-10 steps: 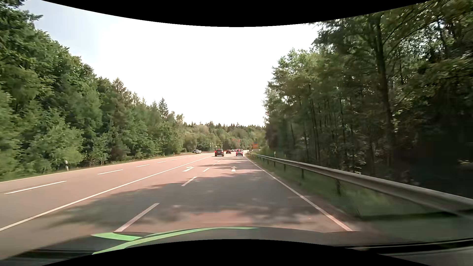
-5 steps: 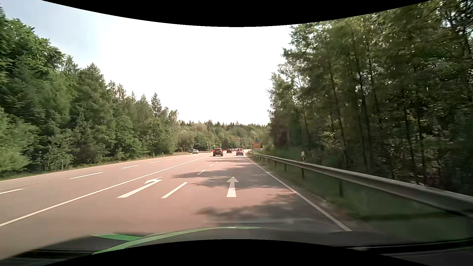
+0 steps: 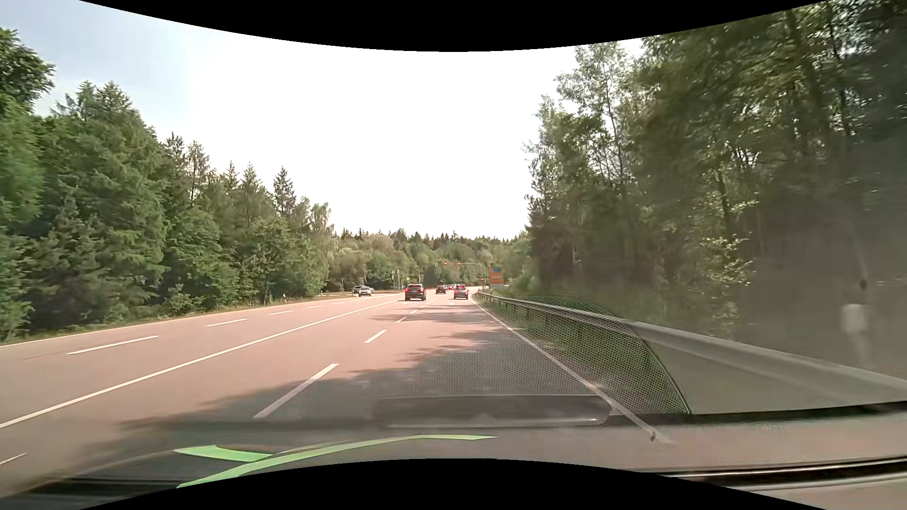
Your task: Follow the waypoints while adhering to traffic rules and regulations
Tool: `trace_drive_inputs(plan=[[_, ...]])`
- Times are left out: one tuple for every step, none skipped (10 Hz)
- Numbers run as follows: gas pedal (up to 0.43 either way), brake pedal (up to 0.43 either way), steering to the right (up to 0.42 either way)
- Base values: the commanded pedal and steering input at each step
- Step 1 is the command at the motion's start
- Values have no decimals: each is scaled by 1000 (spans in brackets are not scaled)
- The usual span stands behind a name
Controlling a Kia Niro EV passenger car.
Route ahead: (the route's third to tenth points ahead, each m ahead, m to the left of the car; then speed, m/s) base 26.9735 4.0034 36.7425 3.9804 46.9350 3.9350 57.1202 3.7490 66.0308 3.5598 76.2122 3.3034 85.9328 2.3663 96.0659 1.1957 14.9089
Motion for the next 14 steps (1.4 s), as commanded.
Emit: trace_drive_inputs(plan=[[0,183,-1],[0,177,-2],[0,171,-2],[0,171,-2],[0,171,-2],[0,171,-2],[0,171,-2],[0,171,-2],[0,171,-2],[0,171,-1],[0,165,-1],[0,171,-1],[0,171,-1],[0,171,-1]])
